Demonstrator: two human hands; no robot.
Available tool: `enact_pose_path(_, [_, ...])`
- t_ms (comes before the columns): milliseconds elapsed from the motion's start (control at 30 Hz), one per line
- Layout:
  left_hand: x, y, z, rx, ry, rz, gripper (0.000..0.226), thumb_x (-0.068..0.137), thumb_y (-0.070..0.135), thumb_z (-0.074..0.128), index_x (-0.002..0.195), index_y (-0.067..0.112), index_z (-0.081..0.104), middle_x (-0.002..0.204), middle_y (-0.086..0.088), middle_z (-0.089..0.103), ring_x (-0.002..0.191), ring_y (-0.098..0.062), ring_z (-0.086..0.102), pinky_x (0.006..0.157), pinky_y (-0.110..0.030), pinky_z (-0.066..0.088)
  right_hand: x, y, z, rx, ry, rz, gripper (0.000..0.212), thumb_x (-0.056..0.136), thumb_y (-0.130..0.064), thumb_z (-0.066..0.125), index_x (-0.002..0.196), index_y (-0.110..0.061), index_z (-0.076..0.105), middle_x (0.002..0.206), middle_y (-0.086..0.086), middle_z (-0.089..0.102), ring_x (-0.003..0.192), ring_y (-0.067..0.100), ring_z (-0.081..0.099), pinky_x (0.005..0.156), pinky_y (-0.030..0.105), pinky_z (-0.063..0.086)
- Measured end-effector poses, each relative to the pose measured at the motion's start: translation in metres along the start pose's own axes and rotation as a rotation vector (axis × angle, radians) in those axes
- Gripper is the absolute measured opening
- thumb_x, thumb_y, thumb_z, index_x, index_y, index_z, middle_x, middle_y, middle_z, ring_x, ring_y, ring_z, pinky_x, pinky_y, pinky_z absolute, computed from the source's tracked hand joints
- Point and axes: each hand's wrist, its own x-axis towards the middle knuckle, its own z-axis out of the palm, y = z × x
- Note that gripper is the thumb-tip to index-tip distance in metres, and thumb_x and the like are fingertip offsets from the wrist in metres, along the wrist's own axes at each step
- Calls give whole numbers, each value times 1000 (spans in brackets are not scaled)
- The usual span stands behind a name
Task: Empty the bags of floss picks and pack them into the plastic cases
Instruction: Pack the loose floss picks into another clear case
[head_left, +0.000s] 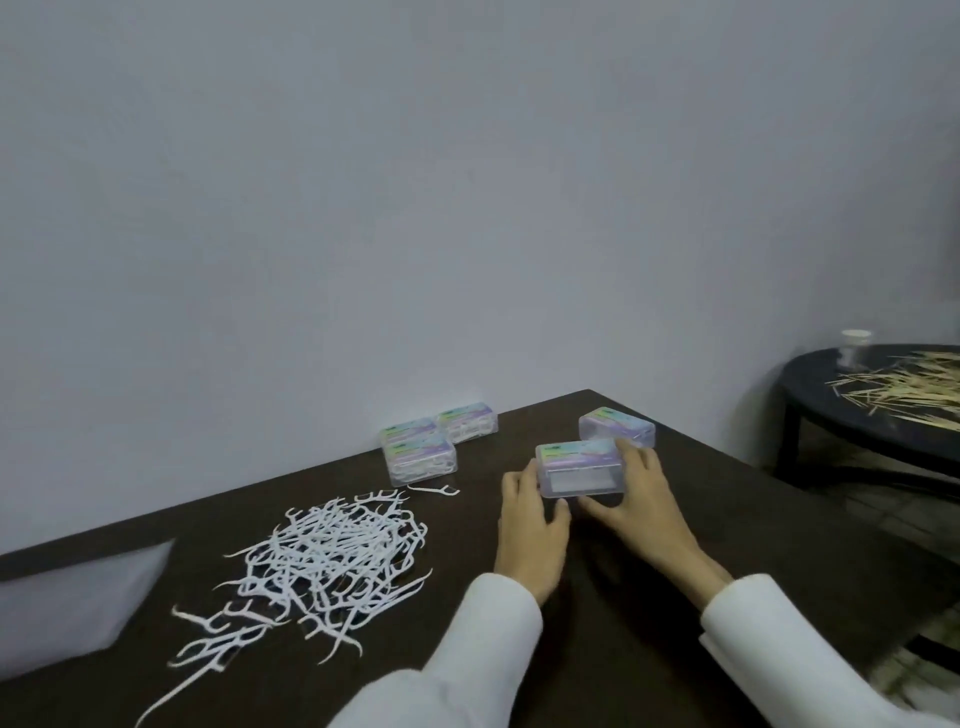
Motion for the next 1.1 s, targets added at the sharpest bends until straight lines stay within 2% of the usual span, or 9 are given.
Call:
enact_pose_path(267, [-16, -39, -79, -4, 383, 31, 39, 92, 16, 57, 129, 17, 45, 129, 1, 47, 117, -15, 49, 98, -38, 46, -5, -62, 62, 468, -132, -92, 66, 77, -23, 74, 129, -28, 35, 133, -5, 44, 110, 3, 45, 79, 8, 37])
enact_pose_path(400, [-25, -51, -99, 57, 426, 77, 39, 93, 19, 55, 131, 18, 43, 129, 2, 48, 119, -13, 48, 100, -35, 44, -6, -71, 84, 502, -151, -96, 66, 73, -31, 76, 126, -31, 36, 126, -6, 50, 112, 8, 49, 83, 16, 40])
enact_pose_path(533, [-29, -52, -108, 200, 445, 139, 46, 96, 21, 49, 140, 19, 36, 131, 0, 46, 121, -13, 45, 100, -23, 35, -10, -77, 90, 517, -113, -107, 73, 71, -33, 77, 133, -24, 39, 128, -4, 50, 110, 6, 50, 80, 10, 40])
enact_pose_path(633, [-31, -55, -107, 350, 407, 176, 45, 98, 37, 40, 142, 34, 33, 122, 2, 49, 111, -14, 48, 98, -33, 39, -14, -78, 88, 495, -64, -154, 71, 72, -34, 76, 132, -24, 39, 130, -4, 47, 111, 6, 50, 79, 10, 43])
enact_pose_path(733, [-30, -56, -106, 563, 408, 171, 57, 93, 60, 17, 134, 36, 47, 116, 0, 57, 108, -18, 54, 95, -41, 43, -17, -77, 84, 486, -18, -192, 70, 71, -36, 74, 132, -22, 42, 131, -3, 46, 116, 9, 49, 84, 16, 46])
enact_pose_path(833, [-26, -57, -103, 766, 458, 243, 43, 91, 44, 32, 114, 29, 64, 105, -2, 65, 96, -21, 65, 83, -44, 53, -19, -80, 81, 465, 23, -205, 71, 68, -45, 67, 130, -21, 44, 127, -3, 47, 115, 11, 49, 81, 15, 46])
enact_pose_path(933, [-23, -60, -101, 851, 449, 384, 27, 84, 27, 59, 111, 24, 64, 99, 1, 66, 88, -17, 67, 81, -39, 55, -19, -80, 81, 431, 29, -221, 66, 67, -47, 64, 126, -26, 44, 123, -5, 46, 113, 12, 49, 79, 13, 46])
enact_pose_path(1000, [-23, -59, -102, 867, 396, 415, 45, 68, 21, 80, 111, 22, 64, 96, 4, 68, 85, -13, 68, 81, -36, 55, -19, -78, 81, 422, 30, -214, 63, 67, -48, 63, 124, -30, 42, 124, -5, 47, 114, 14, 50, 85, 19, 48])
enact_pose_path(1100, [-23, -59, -103, 956, 328, 428, 61, 50, 21, 90, 107, 20, 69, 92, 6, 70, 81, -9, 68, 81, -33, 54, -21, -76, 80, 377, 39, -203, 67, 67, -51, 62, 128, -28, 44, 131, 0, 47, 118, 17, 49, 96, 37, 48])
